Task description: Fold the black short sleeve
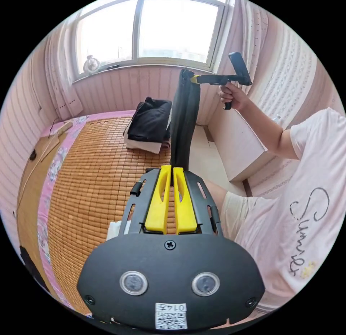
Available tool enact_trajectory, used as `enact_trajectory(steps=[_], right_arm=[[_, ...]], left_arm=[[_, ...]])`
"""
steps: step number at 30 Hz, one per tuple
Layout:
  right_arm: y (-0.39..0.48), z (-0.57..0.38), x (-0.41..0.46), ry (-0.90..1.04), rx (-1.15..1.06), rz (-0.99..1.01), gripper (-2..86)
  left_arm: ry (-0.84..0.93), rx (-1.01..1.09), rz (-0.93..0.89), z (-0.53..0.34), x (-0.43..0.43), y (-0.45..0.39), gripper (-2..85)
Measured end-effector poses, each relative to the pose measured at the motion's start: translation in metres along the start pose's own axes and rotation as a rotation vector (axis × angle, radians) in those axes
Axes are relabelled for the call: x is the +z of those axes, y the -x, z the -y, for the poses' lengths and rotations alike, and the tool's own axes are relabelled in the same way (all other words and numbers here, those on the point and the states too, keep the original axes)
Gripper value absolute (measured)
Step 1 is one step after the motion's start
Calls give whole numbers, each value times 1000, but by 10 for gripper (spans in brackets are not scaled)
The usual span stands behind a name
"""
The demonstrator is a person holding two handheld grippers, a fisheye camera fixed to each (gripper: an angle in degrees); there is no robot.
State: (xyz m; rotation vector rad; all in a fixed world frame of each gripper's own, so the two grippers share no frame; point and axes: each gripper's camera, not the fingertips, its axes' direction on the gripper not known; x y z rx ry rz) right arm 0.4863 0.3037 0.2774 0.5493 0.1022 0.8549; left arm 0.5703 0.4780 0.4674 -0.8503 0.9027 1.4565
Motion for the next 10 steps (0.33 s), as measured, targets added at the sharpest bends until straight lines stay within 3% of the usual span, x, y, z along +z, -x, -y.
enact_trajectory(steps=[3, 6, 10], right_arm=[[-40, 57, -4, 80, 13, -155, 24], [-97, 108, 39, 201, 105, -356, 53], [-175, 94, 105, 420, 345, -525, 109]], left_arm=[[-10, 27, 24, 92, 25, 42, 1], [90, -132, 21, 163, 88, 112, 33], [182, -333, 91, 155, 137, 169, 55]])
